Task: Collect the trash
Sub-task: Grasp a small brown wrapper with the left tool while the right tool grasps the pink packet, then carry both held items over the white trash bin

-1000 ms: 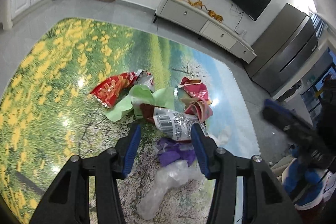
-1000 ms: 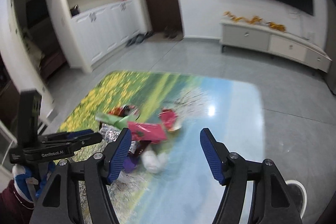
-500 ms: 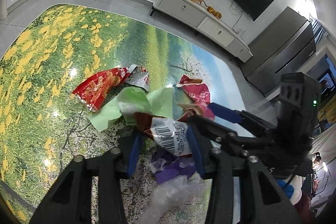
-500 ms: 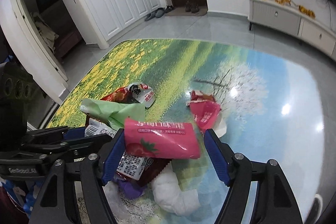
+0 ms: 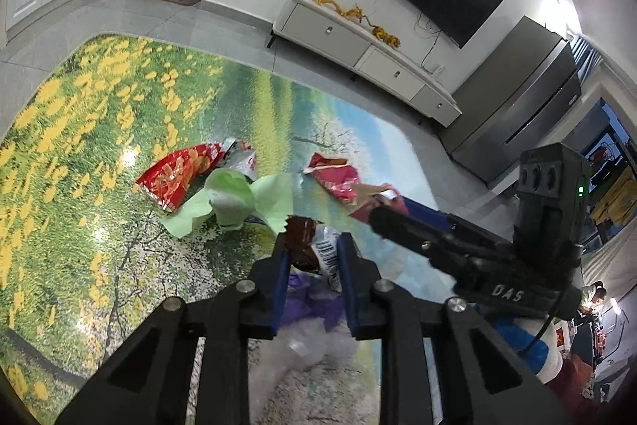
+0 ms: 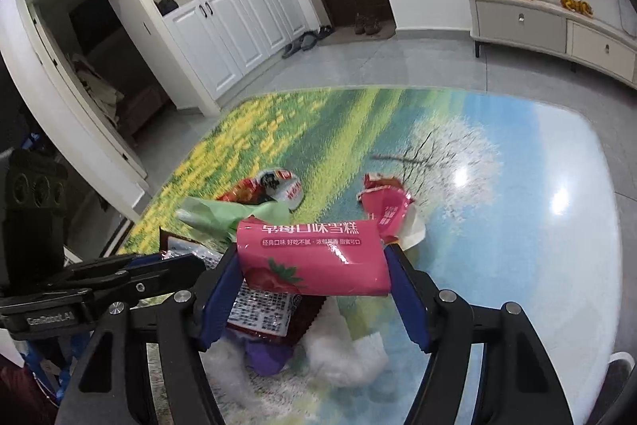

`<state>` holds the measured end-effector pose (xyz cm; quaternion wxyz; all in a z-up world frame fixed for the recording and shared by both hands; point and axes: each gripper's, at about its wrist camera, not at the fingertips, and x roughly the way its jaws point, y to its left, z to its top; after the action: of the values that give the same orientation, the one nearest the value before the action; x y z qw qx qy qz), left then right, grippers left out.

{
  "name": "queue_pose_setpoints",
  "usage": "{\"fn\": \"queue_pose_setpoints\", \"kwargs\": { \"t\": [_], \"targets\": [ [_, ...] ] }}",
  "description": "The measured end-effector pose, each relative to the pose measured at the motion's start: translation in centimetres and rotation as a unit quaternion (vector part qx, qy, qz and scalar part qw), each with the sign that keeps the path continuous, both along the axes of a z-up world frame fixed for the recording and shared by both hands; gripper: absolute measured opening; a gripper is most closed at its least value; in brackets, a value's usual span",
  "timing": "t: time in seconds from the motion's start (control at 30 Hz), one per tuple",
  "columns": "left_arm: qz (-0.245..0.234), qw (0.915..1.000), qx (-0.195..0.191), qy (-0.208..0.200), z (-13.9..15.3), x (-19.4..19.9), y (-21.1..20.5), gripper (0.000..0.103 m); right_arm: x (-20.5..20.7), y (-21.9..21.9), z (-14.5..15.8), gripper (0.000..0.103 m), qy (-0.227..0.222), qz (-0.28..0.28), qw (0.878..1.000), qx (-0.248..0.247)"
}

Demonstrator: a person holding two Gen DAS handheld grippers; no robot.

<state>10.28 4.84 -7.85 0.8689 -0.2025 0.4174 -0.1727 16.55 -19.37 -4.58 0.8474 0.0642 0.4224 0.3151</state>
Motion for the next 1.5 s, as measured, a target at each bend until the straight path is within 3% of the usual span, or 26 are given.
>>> {"fn": "queue_pose_setpoints", "kwargs": {
  "t": [0.27, 0.67, 0.9, 1.2, 1.5],
  "targets": [
    [0.006, 0.9990, 0.010, -0.043, 4.1, -2.8, -0.4, 0.021, -3.4, -3.3, 4.7, 0.068, -0.047, -0.025, 0.998, 0.029],
    [0.009, 0.9914, 0.047, -0.122, 12.6, -6.3, -2.5, 0.021, -8.7, -11.1, 9.4, 0.068, -0.109, -0.085, 0.988, 0.065],
    [-0.029, 0.9877, 0.063, -0.140, 15.7, -6.1, -8.2, 0.021, -11.4, -18.3, 10.2, 0.068, -0.133, -0.155, 0.977, 0.063],
    [-0.144, 0.9804, 0.081, -0.108, 13.6, -3.8, -22.1, 0.021, -14.2, -30.0, 7.3, 0.069, -0.110, -0.278, 0.954, 0.019],
    [-0.260, 0.9579, 0.114, -0.044, 7.2, -1.3, -37.9, 0.022, -14.6, -37.5, -0.1, 0.069, -0.025, -0.366, 0.929, -0.047]
  ]
}}
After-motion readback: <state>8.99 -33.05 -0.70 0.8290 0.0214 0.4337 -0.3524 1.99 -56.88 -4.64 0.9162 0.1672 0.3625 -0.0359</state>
